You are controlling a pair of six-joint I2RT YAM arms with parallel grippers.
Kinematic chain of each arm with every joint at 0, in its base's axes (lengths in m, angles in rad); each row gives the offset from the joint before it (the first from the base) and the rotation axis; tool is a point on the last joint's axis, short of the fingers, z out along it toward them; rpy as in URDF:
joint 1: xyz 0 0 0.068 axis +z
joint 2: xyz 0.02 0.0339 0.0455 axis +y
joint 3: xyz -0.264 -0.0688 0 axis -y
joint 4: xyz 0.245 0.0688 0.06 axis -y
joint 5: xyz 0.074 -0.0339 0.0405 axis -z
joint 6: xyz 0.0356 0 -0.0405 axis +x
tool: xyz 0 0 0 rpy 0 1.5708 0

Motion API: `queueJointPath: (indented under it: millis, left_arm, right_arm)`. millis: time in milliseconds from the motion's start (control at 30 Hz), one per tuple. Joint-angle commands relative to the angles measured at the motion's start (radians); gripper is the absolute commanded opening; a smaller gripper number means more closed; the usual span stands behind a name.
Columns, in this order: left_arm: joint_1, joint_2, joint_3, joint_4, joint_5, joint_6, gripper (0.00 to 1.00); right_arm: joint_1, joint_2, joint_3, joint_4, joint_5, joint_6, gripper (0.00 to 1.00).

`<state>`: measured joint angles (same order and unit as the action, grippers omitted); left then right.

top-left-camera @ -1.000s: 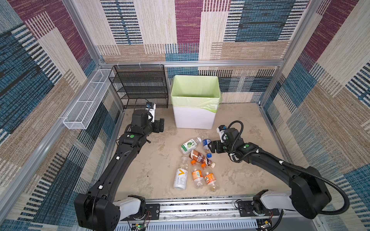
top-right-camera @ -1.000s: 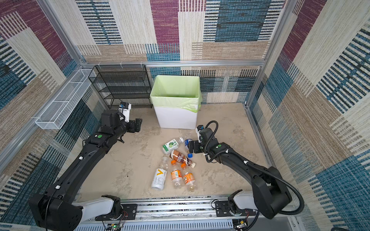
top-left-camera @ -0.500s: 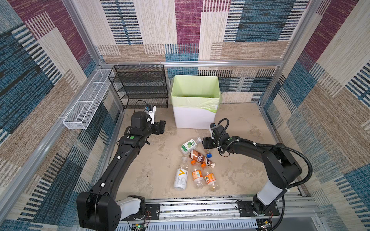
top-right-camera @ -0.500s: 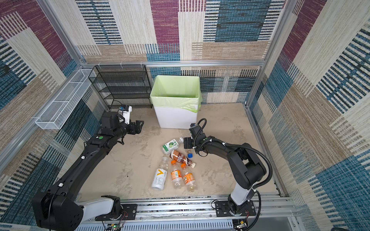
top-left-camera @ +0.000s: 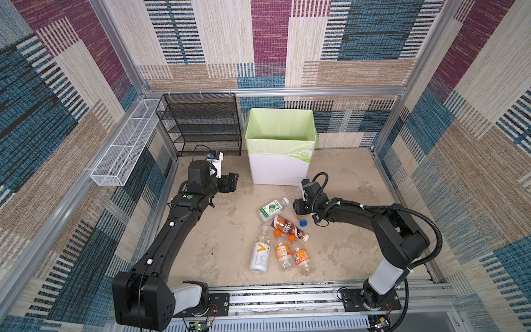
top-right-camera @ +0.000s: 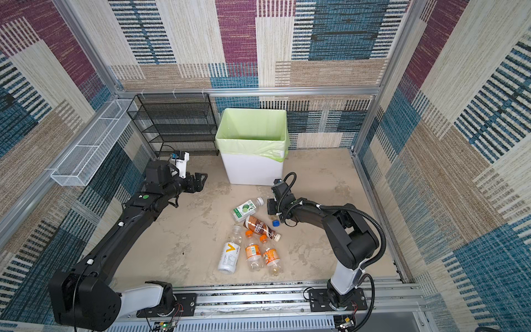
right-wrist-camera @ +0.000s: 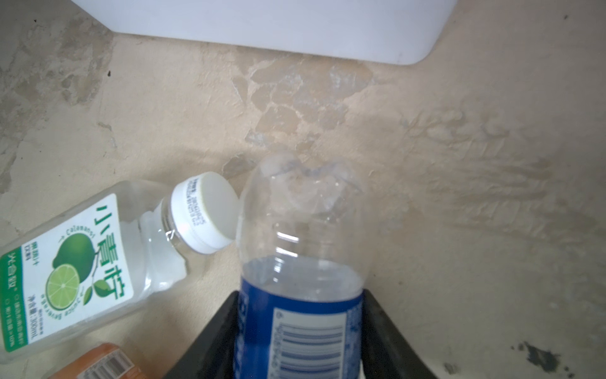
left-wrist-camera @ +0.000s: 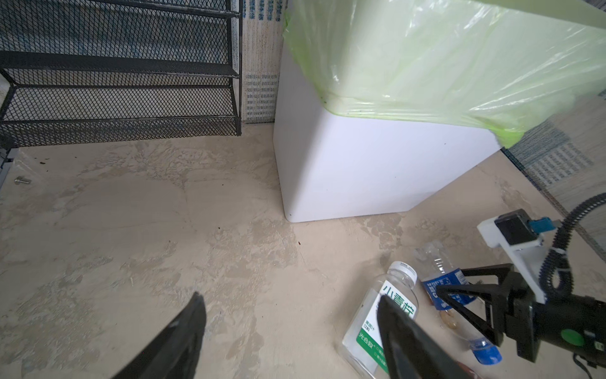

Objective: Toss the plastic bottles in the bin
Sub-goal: 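Lift the blue-capped bottle with the right gripper and carry it over the bin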

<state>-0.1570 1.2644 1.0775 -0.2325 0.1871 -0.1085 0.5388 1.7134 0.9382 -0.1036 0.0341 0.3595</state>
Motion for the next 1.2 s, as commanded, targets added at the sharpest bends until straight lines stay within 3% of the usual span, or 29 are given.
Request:
queueJointPath:
  millis: [0, 333, 600, 800, 933, 1167]
  left_arm:
    - [0.004, 0.011, -0.004, 0.027, 0.004, -0.014, 0.82]
    - [0.004, 0.03, -0.009, 0.03, -0.022, 0.002, 0.81]
    - [0.004, 0.04, -0.043, 0.078, -0.016, 0.019, 0.81]
    - [0.004, 0.037, -0.098, 0.15, -0.002, 0.043, 0.81]
    - [0.001, 0.035, -0.132, 0.191, 0.0, 0.054, 0.81]
    - [-0.044, 0.001, -0.173, 0.233, -0.018, 0.078, 0.81]
  right_arm:
    - [-0.002, -0.037, -0.007, 0.02, 0.016, 0.009, 0.49]
    - [-0.039, -0.253, -0.036, 0.013, 0.067, 0.002, 0.44]
    - [-0.072, -0.499, -0.027, 0.087, 0.129, -0.078, 0.42]
    - [-0.073, -0.73, -0.127, 0.365, 0.19, -0.199, 0.42]
    - [-0.073, -0.87, -0.236, 0.639, 0.209, -0.294, 0.42]
    - [-0.075, -0.963, -0.302, 1.02, 0.196, -0.46, 0.44]
